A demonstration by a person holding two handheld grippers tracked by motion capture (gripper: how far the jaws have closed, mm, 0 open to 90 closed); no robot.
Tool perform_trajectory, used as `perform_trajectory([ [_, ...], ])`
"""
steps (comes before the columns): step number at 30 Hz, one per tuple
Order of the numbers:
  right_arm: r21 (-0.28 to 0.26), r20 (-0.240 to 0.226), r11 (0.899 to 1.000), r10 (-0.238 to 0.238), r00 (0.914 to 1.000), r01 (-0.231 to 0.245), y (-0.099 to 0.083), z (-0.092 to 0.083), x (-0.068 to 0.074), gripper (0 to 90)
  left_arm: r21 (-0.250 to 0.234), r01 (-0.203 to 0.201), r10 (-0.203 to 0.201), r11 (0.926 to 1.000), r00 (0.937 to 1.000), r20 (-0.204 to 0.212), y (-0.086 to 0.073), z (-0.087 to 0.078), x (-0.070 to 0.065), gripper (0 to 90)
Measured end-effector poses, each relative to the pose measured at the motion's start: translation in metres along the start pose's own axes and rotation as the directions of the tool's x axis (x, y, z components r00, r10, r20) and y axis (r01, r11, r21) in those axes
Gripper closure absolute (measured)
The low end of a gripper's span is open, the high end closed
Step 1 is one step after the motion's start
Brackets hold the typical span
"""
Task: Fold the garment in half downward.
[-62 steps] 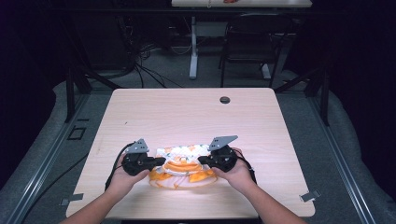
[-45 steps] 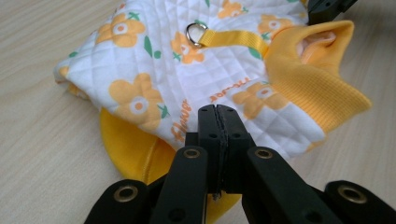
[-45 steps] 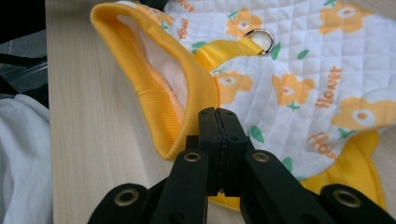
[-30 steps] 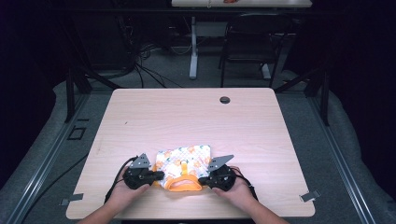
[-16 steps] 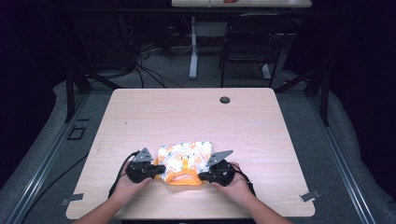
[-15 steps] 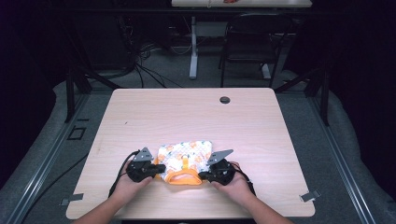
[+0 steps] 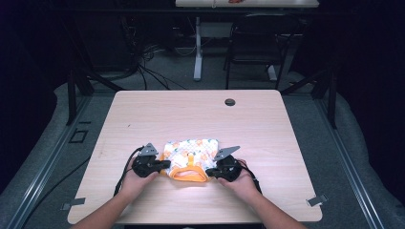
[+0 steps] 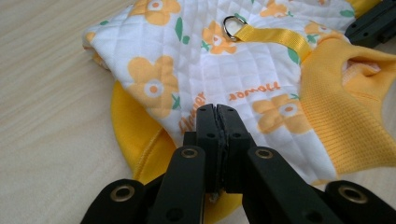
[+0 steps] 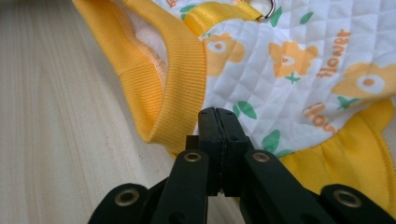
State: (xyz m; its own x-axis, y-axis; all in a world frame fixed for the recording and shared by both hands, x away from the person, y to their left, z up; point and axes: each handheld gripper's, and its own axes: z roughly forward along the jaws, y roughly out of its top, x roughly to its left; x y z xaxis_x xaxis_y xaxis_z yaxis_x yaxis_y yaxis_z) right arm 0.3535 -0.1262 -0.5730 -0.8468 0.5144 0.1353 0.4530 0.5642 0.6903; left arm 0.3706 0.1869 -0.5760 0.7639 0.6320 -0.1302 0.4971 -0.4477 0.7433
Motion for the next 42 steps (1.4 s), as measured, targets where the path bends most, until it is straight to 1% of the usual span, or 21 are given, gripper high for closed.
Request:
perform_trajectory([
  [1, 0.005, 0.005, 1.000, 0.002, 1.0000, -0.002, 0.001, 0.000, 0.000, 90.0, -0.007, 0.003, -0.003, 1.0000, 1.0000, -0.006, 0.001, 0.001, 0.001, 88.5],
  [3, 0.003, 0.006, 1.000, 0.005, 1.0000, -0.005, 0.001, 0.001, -0.002, 90.0, -0.016, 0.024, -0.024, 0.9996, 0.9997, 0.000, 0.001, 0.003, 0.004, 88.6],
  [5, -0.012, 0.010, 1.000, 0.020, 0.9998, -0.020, 0.002, 0.002, -0.005, 90.0, -0.015, 0.023, -0.023, 0.9996, 0.9997, -0.005, 0.003, 0.004, 0.006, 88.7],
  [8, -0.006, 0.012, 1.000, 0.016, 0.9998, -0.016, 0.002, 0.002, -0.007, 90.0, -0.016, 0.020, -0.020, 0.9997, 0.9997, -0.015, 0.005, 0.006, 0.007, 88.7],
  [9, -0.018, 0.016, 1.000, 0.023, 0.9996, -0.022, 0.002, 0.003, -0.008, 90.0, -0.018, 0.020, -0.020, 0.9996, 0.9997, -0.017, 0.006, 0.008, 0.008, 88.7],
  [15, -0.017, 0.030, 0.999, 0.029, 0.9991, -0.028, 0.004, 0.003, -0.011, 90.0, -0.022, 0.022, -0.023, 0.9995, 0.9994, -0.026, 0.008, 0.009, 0.009, 88.7],
  [22, -0.035, 0.039, 0.999, 0.034, 0.9986, -0.033, 0.006, 0.000, -0.010, 89.8, -0.035, 0.031, -0.032, 0.9989, 0.9992, -0.022, 0.009, 0.006, 0.008, 85.5],
  [25, -0.063, 0.032, 0.998, 0.033, 0.9989, -0.031, 0.008, -0.006, -0.008, 89.8, -0.051, 0.024, -0.025, 0.9984, 0.9995, -0.022, 0.011, 0.001, 0.006, 84.6],
  [26, -0.066, 0.032, 0.997, 0.027, 0.9991, -0.025, 0.009, -0.008, -0.007, 89.8, -0.055, 0.026, -0.027, 0.9982, 0.9994, -0.023, 0.012, -0.002, 0.005, 84.5],
  [27, -0.086, 0.037, 0.996, 0.027, 0.9990, -0.024, 0.010, -0.013, -0.004, 89.8, -0.066, 0.027, -0.028, 0.9974, 0.9994, -0.017, 0.013, -0.007, 0.003, 84.4],
  [28, -0.086, 0.037, 0.996, 0.027, 0.9990, -0.024, 0.010, -0.013, -0.004, 89.8, -0.066, 0.027, -0.028, 0.9974, 0.9994, -0.017, 0.013, -0.007, 0.003, 84.4],
  [30, -0.086, 0.050, 0.996, 0.011, 0.9987, -0.007, 0.011, -0.019, -0.001, 89.8, -0.081, 0.017, -0.018, 0.9966, 0.9997, -0.017, 0.014, -0.016, 0.000, 84.4],
  [31, -0.096, 0.056, 0.995, 0.003, 0.9984, 0.003, 0.011, -0.025, 0.002, 89.7, -0.096, 0.014, -0.015, 0.9953, 0.9998, -0.014, 0.014, -0.025, -0.002, 84.4],
  [32, -0.102, 0.059, 0.995, 0.002, 0.9983, 0.004, 0.011, -0.028, 0.003, 89.7, -0.096, 0.014, -0.015, 0.9953, 0.9998, -0.014, 0.014, -0.025, -0.002, 84.4],
  [35, -0.111, 0.067, 0.994, -0.004, 0.9978, 0.011, 0.009, -0.035, 0.006, 89.7, -0.099, 0.006, -0.007, 0.9951, 0.9999, -0.012, 0.013, -0.036, -0.006, 84.4],
  [36, -0.118, 0.072, 0.993, -0.003, 0.9974, 0.012, 0.008, -0.038, 0.008, 89.6, -0.100, 0.012, -0.012, 0.9949, 0.9999, -0.003, 0.012, -0.038, -0.006, 84.8],
  [37, -0.117, 0.085, 0.993, -0.010, 0.9963, 0.019, 0.005, -0.042, 0.011, 89.6, -0.104, 0.035, -0.033, 0.9939, 0.9993, 0.017, 0.009, -0.043, -0.008, 85.5],
  [38, -0.117, 0.085, 0.993, -0.010, 0.9963, 0.019, 0.005, -0.042, 0.011, 89.6, -0.104, 0.035, -0.033, 0.9939, 0.9993, 0.017, 0.009, -0.043, -0.008, 85.8],
  [39, -0.103, 0.108, 0.994, -0.024, 0.9939, 0.035, 0.002, -0.046, 0.014, 89.5, -0.106, 0.035, -0.033, 0.9937, 0.9992, 0.022, 0.007, -0.045, -0.009, 85.9],
  [40, -0.103, 0.108, 0.994, -0.024, 0.9939, 0.035, 0.002, -0.046, 0.014, 89.5, -0.109, 0.038, -0.036, 0.9933, 0.9992, 0.020, 0.006, -0.046, -0.011, 85.9],
  [42, -0.100, 0.117, 0.994, -0.031, 0.9926, 0.042, -0.002, -0.048, 0.017, 89.2, -0.102, 0.009, -0.009, 0.9947, 0.9999, -0.006, 0.002, -0.050, -0.013, 85.8],
])
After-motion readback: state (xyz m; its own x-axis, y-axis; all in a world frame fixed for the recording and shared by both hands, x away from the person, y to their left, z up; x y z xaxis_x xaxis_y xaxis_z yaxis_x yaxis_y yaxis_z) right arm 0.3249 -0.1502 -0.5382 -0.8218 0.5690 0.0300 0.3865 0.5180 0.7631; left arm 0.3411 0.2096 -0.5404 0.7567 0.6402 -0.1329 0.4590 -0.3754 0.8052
